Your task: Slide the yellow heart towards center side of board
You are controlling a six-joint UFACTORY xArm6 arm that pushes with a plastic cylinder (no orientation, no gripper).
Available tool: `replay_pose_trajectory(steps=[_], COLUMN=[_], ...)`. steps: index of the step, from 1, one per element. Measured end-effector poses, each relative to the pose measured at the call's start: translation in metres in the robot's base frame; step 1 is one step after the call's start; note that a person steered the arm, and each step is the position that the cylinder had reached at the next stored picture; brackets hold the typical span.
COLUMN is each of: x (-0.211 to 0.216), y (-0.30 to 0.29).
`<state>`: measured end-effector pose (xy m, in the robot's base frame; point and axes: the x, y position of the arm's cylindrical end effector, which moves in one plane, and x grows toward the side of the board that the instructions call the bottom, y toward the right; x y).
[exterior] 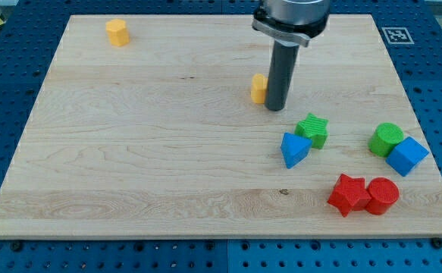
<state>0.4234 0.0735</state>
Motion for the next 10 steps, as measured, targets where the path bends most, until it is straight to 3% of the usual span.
replay_pose_trajectory(steps=[6, 7, 9, 10], x=[-0.043, -0.07, -0.08, -0.065], y=[-0.001, -0.011, -0.052, -0.053])
